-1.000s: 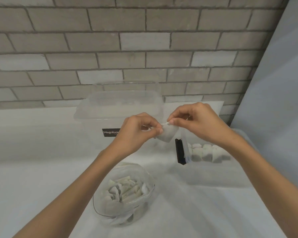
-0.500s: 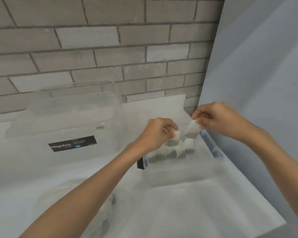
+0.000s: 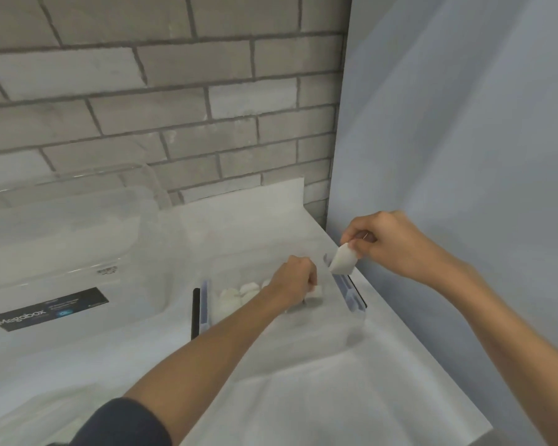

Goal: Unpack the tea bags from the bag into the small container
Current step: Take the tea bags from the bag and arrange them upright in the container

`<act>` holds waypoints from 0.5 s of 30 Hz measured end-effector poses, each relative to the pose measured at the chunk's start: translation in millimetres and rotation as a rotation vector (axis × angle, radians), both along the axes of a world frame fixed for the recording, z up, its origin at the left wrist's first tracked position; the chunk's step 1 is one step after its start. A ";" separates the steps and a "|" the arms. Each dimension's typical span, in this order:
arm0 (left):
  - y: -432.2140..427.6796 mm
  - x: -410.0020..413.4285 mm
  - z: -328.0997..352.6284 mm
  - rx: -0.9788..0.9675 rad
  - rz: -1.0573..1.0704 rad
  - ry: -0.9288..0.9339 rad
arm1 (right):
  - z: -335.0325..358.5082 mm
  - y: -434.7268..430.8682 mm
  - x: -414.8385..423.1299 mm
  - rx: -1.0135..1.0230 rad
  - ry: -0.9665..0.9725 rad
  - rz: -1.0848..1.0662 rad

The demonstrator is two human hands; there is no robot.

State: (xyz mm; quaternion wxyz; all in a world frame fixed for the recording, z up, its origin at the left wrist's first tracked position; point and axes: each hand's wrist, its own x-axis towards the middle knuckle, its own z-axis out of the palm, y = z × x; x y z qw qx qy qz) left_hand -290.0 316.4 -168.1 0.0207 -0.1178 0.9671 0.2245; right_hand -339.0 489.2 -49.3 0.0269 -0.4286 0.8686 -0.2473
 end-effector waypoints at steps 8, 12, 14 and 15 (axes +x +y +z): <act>3.2 -1.2 4.2 -0.493 -0.101 -0.077 | -1.5 0.6 -8.1 -0.033 -0.022 0.016; 0.8 5.2 19.9 -0.480 -0.108 -0.024 | 1.9 -1.9 -5.9 -0.036 -0.013 0.034; -7.3 12.4 35.6 -0.368 -0.048 0.024 | 6.7 -5.1 -4.2 -0.038 -0.019 0.045; -12.9 17.3 43.5 -0.315 -0.017 0.049 | 9.0 -8.4 -2.3 -0.035 -0.018 0.054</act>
